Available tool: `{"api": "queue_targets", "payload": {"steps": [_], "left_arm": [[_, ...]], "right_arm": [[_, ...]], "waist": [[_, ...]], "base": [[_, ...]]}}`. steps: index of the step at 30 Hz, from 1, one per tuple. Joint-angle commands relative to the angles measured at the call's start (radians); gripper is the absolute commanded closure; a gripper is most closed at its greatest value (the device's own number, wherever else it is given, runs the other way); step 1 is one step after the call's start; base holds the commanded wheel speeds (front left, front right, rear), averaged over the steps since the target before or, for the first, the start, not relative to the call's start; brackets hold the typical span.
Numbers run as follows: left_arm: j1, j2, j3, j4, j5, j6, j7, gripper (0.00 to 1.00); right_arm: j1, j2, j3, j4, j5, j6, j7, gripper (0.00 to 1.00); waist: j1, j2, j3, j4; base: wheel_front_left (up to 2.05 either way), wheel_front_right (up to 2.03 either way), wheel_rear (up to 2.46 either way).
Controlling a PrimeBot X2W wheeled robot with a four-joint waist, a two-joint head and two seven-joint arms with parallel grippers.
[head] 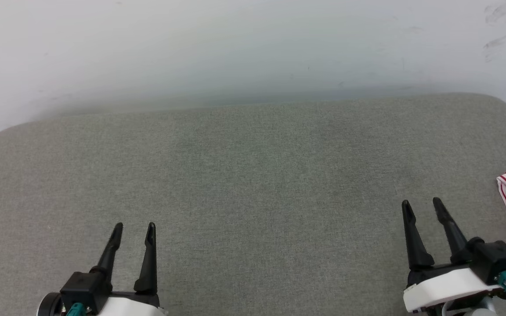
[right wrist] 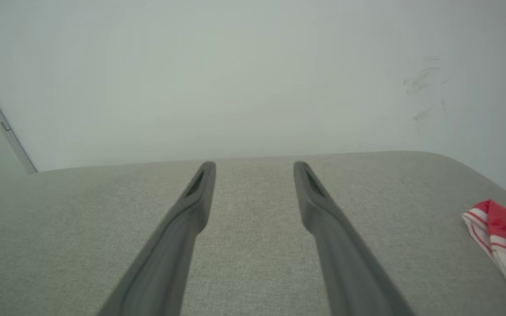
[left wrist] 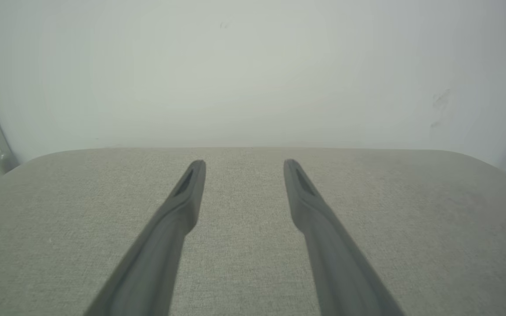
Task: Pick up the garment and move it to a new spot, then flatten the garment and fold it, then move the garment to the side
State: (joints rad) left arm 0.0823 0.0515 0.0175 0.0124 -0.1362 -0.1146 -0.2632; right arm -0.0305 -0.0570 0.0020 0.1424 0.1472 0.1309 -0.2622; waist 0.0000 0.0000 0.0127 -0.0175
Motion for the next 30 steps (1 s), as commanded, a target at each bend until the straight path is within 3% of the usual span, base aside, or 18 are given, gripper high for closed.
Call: {"api": "queue_targets", "payload": {"steps": [1, 4, 30], "left_arm": [[0.000, 0.000, 0.000, 0.003, -0.001, 0.000, 0.000, 1.00], [0.008, -0.001, -0.003, 0.028, -0.015, 0.000, 0.004, 1.00], [-0.060, 0.009, 0.018, 0.094, -0.500, -0.006, 0.116, 1.00]], "right_arm": [[0.000, 0.000, 0.000, 0.003, 0.001, 0.000, 0.000, 1.00], [0.008, 0.000, 0.000, 0.026, 0.015, 0.000, 0.004, 1.00], [-0.024, 0.002, -0.038, 0.049, 0.487, 0.000, 0.125, 1.00]], "waist": [[0.0000, 0.0000, 0.000, 0.000], [0.0000, 0.0000, 0.000, 0.000], [0.0000, 0.0000, -0.002, 0.004]], "base": [[0.00, 0.00, 0.00], [0.00, 0.00, 0.00], [0.00, 0.00, 0.00]]}}
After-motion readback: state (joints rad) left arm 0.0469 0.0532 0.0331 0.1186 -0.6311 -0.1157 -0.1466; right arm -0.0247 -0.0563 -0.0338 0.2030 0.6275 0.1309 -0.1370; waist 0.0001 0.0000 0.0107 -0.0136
